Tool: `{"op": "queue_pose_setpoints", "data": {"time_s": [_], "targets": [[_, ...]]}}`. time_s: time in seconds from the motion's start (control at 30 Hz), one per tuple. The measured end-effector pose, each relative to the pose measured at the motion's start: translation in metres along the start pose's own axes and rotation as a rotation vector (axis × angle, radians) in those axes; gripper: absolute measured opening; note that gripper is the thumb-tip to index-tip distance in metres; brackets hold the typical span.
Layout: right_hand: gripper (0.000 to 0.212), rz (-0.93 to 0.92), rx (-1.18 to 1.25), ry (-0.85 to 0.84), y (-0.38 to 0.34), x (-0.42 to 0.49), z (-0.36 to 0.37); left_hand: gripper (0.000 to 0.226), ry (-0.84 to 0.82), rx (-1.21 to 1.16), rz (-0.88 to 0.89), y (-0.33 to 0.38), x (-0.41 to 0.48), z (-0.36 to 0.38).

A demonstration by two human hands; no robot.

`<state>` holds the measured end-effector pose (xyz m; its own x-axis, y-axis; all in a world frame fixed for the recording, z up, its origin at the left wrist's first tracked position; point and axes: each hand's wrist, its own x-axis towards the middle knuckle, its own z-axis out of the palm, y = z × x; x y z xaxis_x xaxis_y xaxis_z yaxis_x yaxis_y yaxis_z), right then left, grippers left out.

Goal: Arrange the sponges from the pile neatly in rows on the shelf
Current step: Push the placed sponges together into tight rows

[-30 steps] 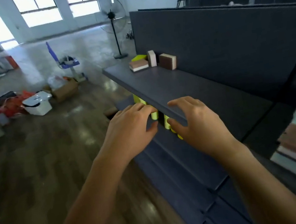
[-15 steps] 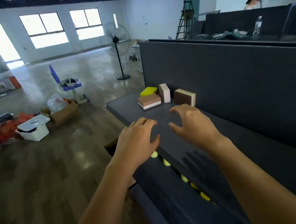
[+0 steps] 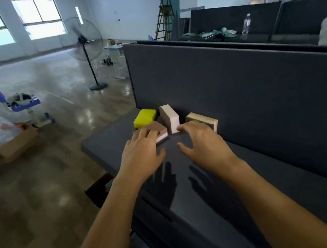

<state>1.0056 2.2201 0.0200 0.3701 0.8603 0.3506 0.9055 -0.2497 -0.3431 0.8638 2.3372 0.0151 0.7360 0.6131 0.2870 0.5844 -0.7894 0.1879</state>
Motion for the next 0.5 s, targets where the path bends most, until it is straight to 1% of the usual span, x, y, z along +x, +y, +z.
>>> {"op": "queue_pose_setpoints", "data": {"time_s": [0.17, 0.27, 0.37, 0.5], "targets": [[0.04, 0.104, 0.014, 0.087, -0.004, 0.048, 0.018, 0.065, -0.086, 0.062, 0.022, -0.046, 0.065, 0.028], [0.04, 0.138, 0.009, 0.089, -0.012, 0.076, 0.028, 0.06, -0.164, 0.024, 0.048, -0.067, 0.092, 0.045], [0.035, 0.145, 0.051, 0.074, -0.021, 0.098, 0.04, 0.058, -0.229, -0.048, 0.098, -0.08, 0.102, 0.053], [0.034, 0.149, 0.104, 0.061, -0.032, 0.131, 0.063, 0.061, -0.2, -0.05, 0.133, -0.114, 0.1, 0.044]]}}
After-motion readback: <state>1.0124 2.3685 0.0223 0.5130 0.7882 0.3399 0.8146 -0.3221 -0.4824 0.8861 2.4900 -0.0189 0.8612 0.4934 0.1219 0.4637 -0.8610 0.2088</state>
